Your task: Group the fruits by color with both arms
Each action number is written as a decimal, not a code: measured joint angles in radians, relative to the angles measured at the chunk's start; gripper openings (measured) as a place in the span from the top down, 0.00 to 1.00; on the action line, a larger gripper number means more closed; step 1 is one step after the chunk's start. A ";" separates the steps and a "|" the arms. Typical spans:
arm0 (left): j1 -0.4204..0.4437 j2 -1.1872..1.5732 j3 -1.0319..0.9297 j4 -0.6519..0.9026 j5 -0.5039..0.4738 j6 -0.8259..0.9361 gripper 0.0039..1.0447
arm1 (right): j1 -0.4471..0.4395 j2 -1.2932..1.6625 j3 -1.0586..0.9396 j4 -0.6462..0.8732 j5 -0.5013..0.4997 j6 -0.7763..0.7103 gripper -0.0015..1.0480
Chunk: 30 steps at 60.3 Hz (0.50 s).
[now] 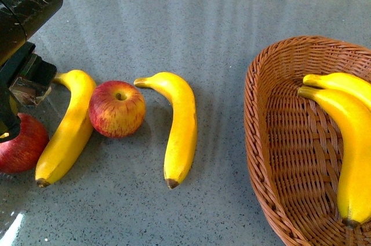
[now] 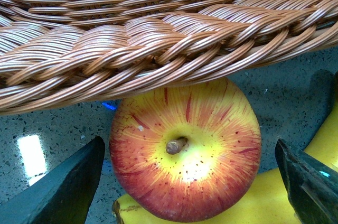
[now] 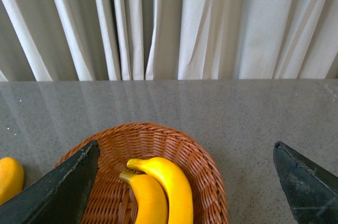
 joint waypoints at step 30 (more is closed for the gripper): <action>0.043 0.002 0.000 0.010 0.003 0.054 0.09 | 0.000 0.000 0.000 0.000 0.000 0.000 0.09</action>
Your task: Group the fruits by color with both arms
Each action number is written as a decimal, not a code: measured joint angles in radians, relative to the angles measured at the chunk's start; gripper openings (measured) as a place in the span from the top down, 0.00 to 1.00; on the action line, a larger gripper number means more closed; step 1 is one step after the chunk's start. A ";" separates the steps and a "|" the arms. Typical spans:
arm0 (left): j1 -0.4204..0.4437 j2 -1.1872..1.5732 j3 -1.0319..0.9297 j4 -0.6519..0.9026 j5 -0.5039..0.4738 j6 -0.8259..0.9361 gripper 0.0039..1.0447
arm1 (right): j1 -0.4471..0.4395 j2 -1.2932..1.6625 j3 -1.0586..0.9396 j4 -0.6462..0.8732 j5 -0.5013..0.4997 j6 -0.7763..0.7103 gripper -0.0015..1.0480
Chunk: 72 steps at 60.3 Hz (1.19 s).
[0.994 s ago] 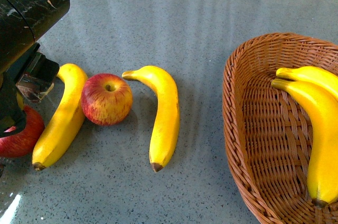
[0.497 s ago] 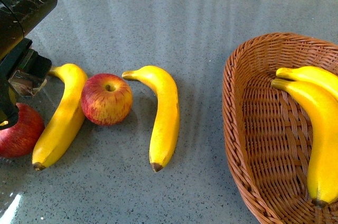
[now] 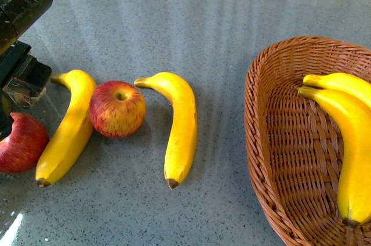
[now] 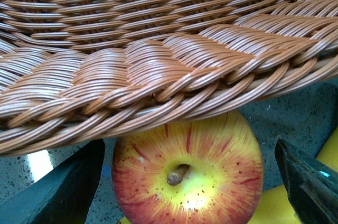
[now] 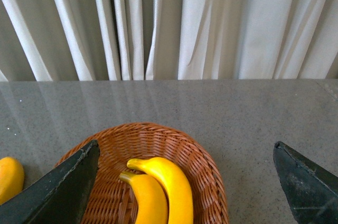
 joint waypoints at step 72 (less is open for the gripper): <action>0.094 0.051 0.000 0.062 0.097 0.110 0.09 | 0.000 0.000 0.000 0.000 0.000 0.000 0.09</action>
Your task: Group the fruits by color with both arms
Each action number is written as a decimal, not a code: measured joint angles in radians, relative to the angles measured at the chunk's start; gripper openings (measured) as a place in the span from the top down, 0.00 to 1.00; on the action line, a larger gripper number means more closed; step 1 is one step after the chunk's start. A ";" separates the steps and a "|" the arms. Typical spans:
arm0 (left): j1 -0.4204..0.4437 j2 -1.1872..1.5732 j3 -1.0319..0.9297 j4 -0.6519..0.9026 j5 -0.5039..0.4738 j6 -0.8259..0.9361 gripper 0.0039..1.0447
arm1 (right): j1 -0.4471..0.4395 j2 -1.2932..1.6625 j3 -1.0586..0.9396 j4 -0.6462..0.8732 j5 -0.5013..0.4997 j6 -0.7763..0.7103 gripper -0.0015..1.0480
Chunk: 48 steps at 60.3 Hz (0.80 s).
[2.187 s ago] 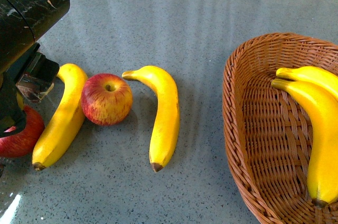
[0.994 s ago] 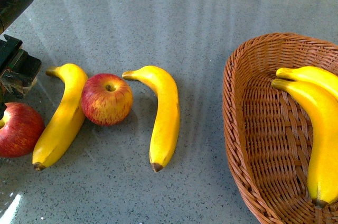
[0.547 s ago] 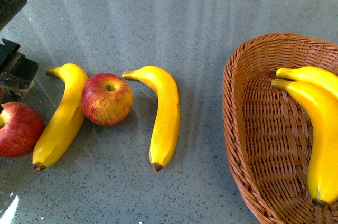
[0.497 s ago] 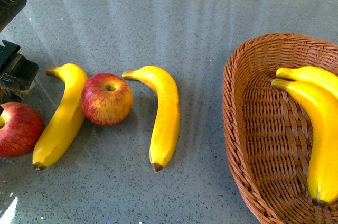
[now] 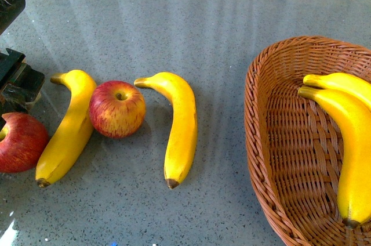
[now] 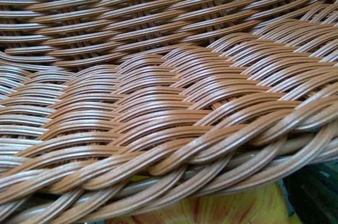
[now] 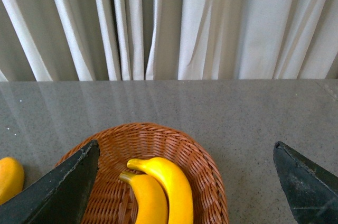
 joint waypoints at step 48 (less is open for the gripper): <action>-0.029 -0.088 0.031 -0.069 0.031 0.061 0.32 | 0.000 0.000 0.000 0.000 0.000 0.000 0.09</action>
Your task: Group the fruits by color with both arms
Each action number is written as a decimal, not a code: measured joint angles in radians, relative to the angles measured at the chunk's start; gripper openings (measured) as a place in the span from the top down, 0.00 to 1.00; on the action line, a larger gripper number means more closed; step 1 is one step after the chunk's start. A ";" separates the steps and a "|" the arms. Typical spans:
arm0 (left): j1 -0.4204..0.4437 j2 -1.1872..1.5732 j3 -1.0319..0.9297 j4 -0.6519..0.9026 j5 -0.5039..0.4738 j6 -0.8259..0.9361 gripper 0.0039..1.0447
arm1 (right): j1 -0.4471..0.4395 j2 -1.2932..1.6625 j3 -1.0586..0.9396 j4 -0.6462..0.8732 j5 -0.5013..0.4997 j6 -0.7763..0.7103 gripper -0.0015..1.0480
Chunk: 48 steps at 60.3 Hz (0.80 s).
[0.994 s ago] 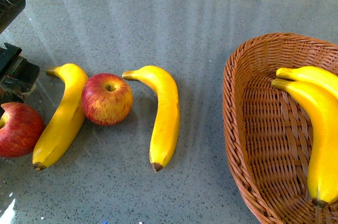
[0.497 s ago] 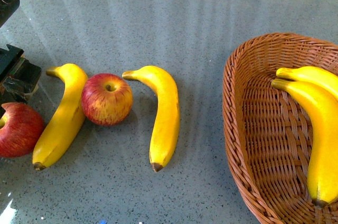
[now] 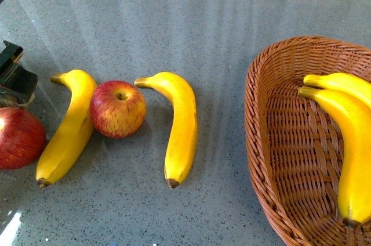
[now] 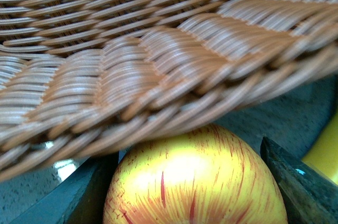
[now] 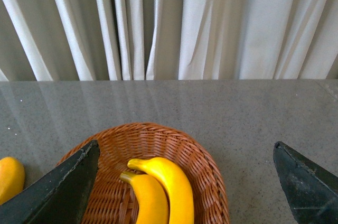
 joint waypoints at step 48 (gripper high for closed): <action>0.248 -0.278 -0.109 -0.048 -0.280 0.106 0.32 | 0.000 0.000 0.000 0.000 0.000 0.000 0.09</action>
